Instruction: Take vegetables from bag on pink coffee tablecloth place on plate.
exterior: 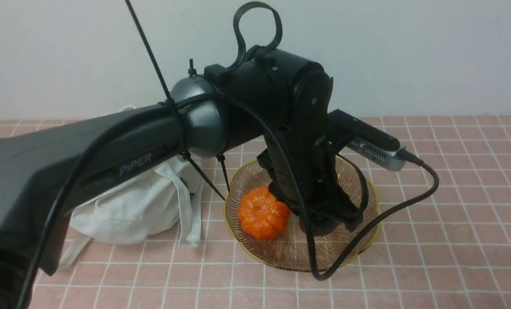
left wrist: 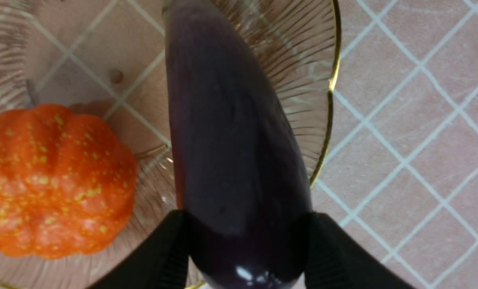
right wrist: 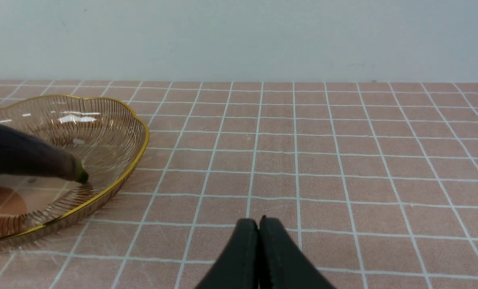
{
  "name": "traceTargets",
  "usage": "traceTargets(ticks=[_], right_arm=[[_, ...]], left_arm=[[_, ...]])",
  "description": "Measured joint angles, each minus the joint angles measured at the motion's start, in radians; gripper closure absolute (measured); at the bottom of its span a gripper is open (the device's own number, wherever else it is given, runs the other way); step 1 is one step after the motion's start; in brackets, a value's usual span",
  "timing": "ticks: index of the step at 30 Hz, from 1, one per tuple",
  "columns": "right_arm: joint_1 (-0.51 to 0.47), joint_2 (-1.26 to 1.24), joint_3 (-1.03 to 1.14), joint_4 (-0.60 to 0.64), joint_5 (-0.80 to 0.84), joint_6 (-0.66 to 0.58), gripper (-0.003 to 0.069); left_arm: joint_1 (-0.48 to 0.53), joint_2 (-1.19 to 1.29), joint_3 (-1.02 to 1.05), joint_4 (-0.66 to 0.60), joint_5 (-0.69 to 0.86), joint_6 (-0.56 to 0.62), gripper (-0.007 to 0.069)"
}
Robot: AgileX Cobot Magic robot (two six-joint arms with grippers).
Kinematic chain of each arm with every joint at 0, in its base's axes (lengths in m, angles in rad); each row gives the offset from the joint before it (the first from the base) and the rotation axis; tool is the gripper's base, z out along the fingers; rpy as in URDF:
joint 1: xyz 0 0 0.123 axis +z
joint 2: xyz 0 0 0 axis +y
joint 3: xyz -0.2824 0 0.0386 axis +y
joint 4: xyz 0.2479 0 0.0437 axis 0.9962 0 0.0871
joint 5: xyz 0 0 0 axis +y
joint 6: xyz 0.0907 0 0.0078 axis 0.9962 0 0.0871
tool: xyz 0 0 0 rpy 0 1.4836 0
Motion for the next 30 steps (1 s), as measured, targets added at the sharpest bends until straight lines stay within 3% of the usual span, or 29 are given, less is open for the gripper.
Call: traceTargets(ticks=[1, 8, 11, 13, 14, 16, 18, 22, 26, 30], right_arm=[[0.000, 0.000, 0.000, 0.000, 0.000, 0.000, 0.0673], [0.000, 0.000, 0.000, 0.000, 0.000, 0.000, 0.0673], [0.000, 0.000, 0.000, 0.000, 0.000, 0.000, 0.0673], [0.000, 0.000, 0.000, 0.000, 0.000, 0.000, 0.0673], [0.000, 0.000, 0.000, 0.000, 0.000, 0.000, 0.0673], [0.000, 0.000, 0.000, 0.000, 0.000, 0.000, 0.0673], [0.000, 0.000, 0.000, 0.000, 0.000, 0.000, 0.0673], [0.000, 0.000, 0.000, 0.000, 0.000, 0.000, 0.0673], [0.000, 0.000, 0.000, 0.000, 0.000, 0.000, 0.0673], [0.000, 0.000, 0.000, 0.000, 0.000, 0.000, 0.0673]], left_arm=[[0.000, 0.000, 0.000, 0.000, 0.000, -0.001, 0.0272], [0.000, 0.008, -0.009, 0.076, 0.046, -0.060, 0.0019], [0.000, 0.009, -0.051, 0.149, 0.117, -0.121, 0.0018], [0.000, -0.013, -0.100, 0.233, 0.129, -0.160, 0.0126], [0.000, -0.017, -0.102, 0.233, 0.130, -0.161, 0.0139], [0.000, -0.093, -0.107, 0.277, 0.137, -0.179, 0.0356], [0.000, -0.180, -0.111, 0.287, 0.139, -0.184, 0.0511], [0.000, -0.385, -0.089, 0.297, 0.143, -0.236, 0.0620], [0.000, -0.524, -0.020, 0.297, 0.141, -0.266, 0.0629], [0.000, -0.743, 0.203, 0.296, -0.022, -0.309, 0.0629]])
